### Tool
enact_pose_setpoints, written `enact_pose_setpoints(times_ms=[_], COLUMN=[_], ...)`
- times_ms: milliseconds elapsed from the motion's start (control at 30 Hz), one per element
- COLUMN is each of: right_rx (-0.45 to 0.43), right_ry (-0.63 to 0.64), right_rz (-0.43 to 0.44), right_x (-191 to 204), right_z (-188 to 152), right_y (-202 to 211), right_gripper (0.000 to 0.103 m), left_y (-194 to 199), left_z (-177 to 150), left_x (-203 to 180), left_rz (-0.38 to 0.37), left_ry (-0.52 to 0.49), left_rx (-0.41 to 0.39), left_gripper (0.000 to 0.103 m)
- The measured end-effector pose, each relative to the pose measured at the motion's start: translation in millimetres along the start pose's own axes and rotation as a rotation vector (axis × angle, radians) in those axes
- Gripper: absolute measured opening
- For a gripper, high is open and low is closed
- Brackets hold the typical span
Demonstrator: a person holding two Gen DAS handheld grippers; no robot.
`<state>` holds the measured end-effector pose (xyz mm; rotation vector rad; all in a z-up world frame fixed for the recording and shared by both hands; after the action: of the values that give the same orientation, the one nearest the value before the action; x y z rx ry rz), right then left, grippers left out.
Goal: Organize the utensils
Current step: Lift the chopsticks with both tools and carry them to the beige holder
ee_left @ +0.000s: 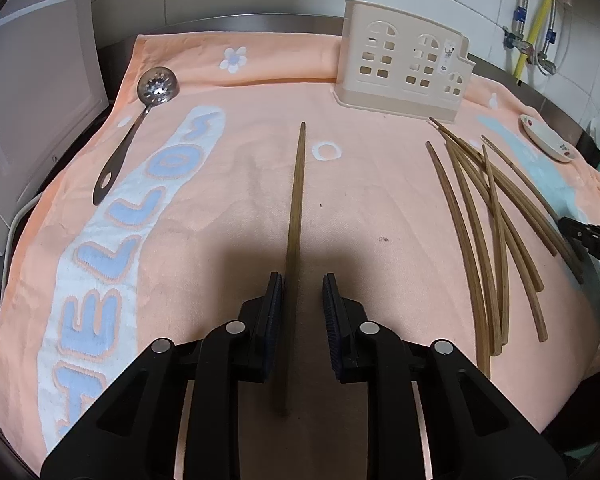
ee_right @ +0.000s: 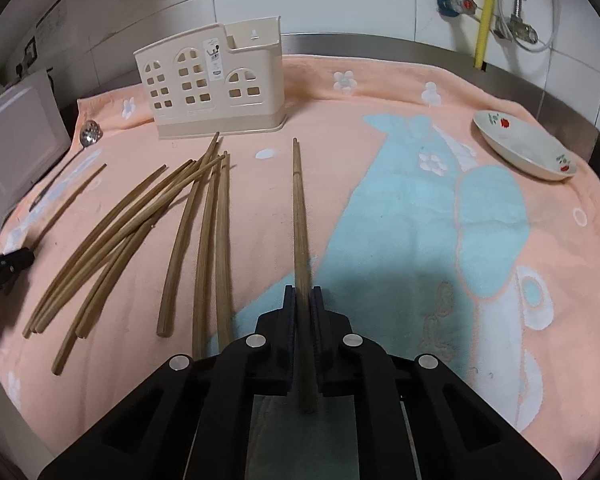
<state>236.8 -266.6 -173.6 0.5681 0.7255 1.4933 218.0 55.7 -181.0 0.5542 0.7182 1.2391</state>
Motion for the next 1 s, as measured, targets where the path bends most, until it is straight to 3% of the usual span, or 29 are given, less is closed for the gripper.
enact_pose_setpoints(times_ms=[67, 267, 433, 667, 1000], right_rx=[-0.002, -0.041, -0.106, -0.196, -0.242], right_ry=[-0.006, -0.011, -0.019, 0.013, 0.063], right_rz=[0.002, 0.008, 0.026, 0.056, 0.13], right_x=[-0.5, 0.5, 0.8, 7.4, 17.5], right_z=[0.5, 10.2, 31.5, 73.6, 149.9], right_y=[1.2, 19.6, 45.1, 81.1, 104.1], right_gripper=[0.007, 0.007, 0.007, 0.007, 0.007], left_y=[0.1, 10.3, 33.8, 57.7, 64.8], left_z=[1.6, 9.8, 30.2, 67.0, 124.0], left_x=[-0.8, -1.7, -10.1, -34.1, -64.8], left_rz=[0.002, 0.0, -0.014, -0.072, -0.097], left_ry=[-0.006, -0.004, -0.02, -0.063, -0.15], left_rx=[-0.002, -0.035, -0.108, -0.196, -0.25], left_gripper=[0.007, 0.006, 0.006, 0.006, 0.006])
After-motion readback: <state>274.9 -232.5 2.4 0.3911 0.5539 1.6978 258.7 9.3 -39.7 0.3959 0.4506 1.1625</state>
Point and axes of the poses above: each gripper's, at about its wrist camera, not at the fingertips, and y roughly against the way its jaws point, x to its left, z to its top, the point moved 8 cm from there along -y, roughly the way its jaws point, and after that the axes turned 10 degrees about -z, right-handed, at the moved point
